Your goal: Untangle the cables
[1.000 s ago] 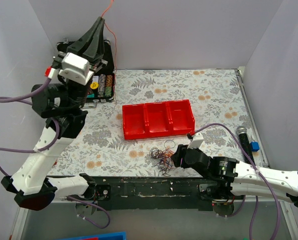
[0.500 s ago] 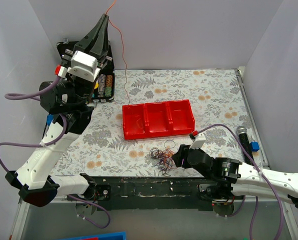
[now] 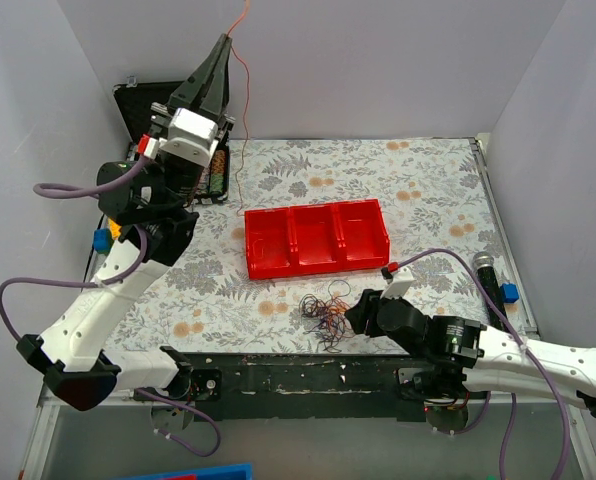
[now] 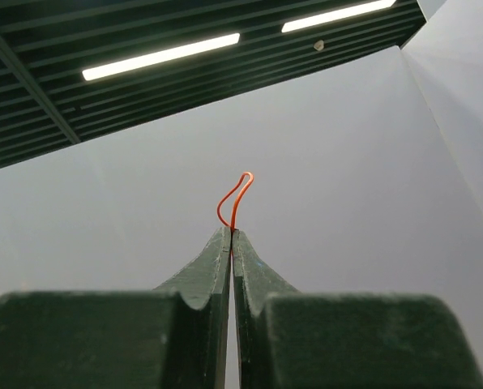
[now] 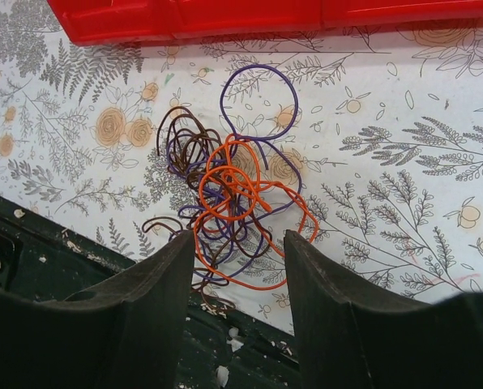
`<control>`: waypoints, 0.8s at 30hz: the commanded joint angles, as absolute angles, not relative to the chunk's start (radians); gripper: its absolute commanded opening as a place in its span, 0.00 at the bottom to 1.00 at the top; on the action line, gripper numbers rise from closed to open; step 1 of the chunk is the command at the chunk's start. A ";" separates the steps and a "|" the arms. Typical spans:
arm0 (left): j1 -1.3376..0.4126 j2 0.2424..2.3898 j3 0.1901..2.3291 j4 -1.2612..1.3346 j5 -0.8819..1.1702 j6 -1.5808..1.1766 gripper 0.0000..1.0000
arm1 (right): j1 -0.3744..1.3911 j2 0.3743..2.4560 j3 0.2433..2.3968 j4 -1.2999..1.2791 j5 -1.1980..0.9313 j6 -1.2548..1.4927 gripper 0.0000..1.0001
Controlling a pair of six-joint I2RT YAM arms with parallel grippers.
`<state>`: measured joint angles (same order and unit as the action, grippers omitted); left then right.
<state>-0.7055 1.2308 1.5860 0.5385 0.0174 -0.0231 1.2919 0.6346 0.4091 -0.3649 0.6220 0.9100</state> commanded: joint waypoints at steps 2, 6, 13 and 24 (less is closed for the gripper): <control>-0.703 1.229 1.523 0.551 0.020 -0.015 0.00 | 1.298 0.606 0.400 -0.367 0.649 0.920 0.55; -0.703 1.215 1.453 0.560 0.014 -0.032 0.00 | 1.298 0.601 0.399 -0.367 0.647 0.922 0.55; -0.703 1.161 1.246 0.663 -0.117 -0.051 0.00 | 1.298 0.598 0.397 -0.373 0.647 0.923 0.54; -0.701 1.206 1.287 0.565 -0.232 -0.215 0.00 | 1.298 0.603 0.382 -0.357 0.641 0.925 0.54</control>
<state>-0.7048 1.1904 1.1866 0.5983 -0.1703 -0.1211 1.2919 0.6056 0.3935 -0.3714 0.6220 0.9134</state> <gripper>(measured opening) 0.009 0.544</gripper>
